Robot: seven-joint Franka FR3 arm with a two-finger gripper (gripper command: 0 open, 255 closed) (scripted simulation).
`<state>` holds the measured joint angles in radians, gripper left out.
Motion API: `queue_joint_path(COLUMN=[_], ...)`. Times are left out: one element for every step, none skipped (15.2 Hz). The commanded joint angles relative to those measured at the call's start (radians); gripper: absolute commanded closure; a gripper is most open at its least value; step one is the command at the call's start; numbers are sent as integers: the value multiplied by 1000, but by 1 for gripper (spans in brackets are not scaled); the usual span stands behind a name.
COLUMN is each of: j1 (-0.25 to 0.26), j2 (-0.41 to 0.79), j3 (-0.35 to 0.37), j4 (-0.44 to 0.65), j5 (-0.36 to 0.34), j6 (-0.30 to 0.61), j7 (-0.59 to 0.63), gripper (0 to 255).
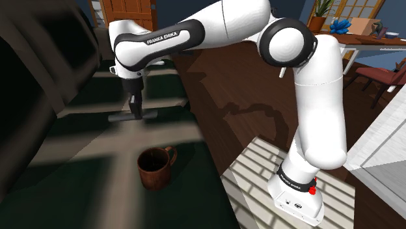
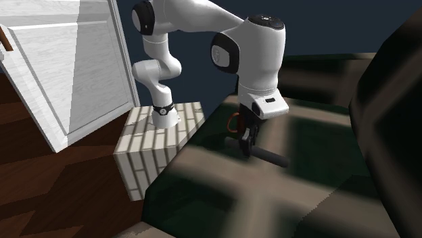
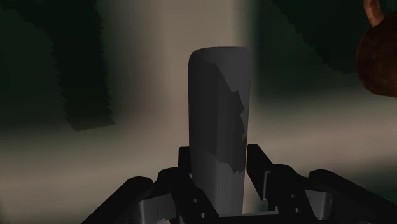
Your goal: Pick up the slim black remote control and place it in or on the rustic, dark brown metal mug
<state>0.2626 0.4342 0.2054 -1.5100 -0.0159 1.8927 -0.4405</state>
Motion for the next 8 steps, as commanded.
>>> queue_joint_path(j1=[-1,-1,-1,-1,-1,0,0,0], j2=[-6,-8,-10,-12,-14,-16,-17,-18], j3=[0,0,1,1,1,2,2,2], j4=[17,27,37,48,59,70,82,94], j5=[1,2,2,2,3,3,3,3], j6=[-23,-36,-48,-60,-73,-86,-99,-112], j7=[-1,-1,-1,-1,0,0,1,1], gripper=[255,255,255,255,255,255,255,255])
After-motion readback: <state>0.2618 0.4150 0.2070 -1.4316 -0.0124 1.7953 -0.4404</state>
